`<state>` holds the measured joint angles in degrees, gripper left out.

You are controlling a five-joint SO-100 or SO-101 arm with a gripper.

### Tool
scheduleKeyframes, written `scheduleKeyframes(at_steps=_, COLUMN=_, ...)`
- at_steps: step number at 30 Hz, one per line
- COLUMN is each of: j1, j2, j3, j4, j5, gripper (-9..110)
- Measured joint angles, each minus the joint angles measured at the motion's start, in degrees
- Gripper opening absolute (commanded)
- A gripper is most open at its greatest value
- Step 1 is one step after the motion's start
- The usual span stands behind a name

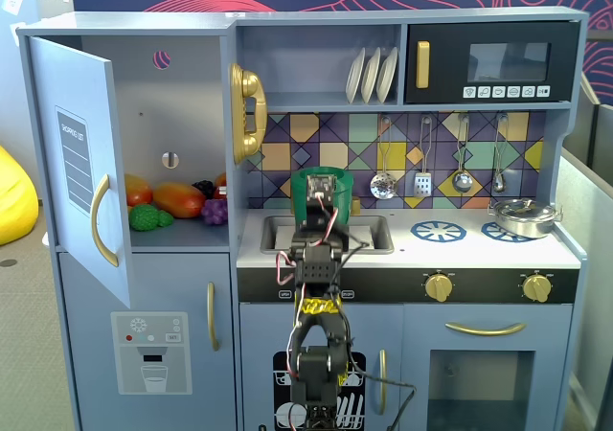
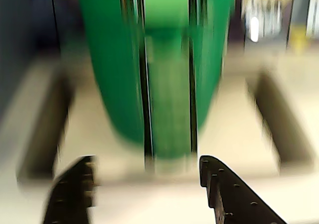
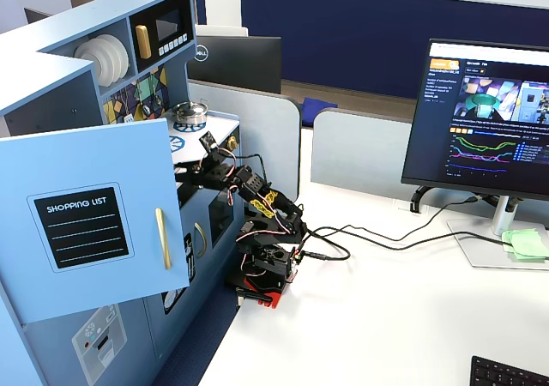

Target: Take off the lid from the green recipient and place it on the counter

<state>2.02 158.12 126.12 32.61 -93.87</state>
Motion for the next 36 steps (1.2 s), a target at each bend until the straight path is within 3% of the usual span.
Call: scheduleKeyframes(at_steps=36, j1=3.1, j2=-30.8, j3=-27.1, j4=-7.9, j5=-2.8, gripper=30)
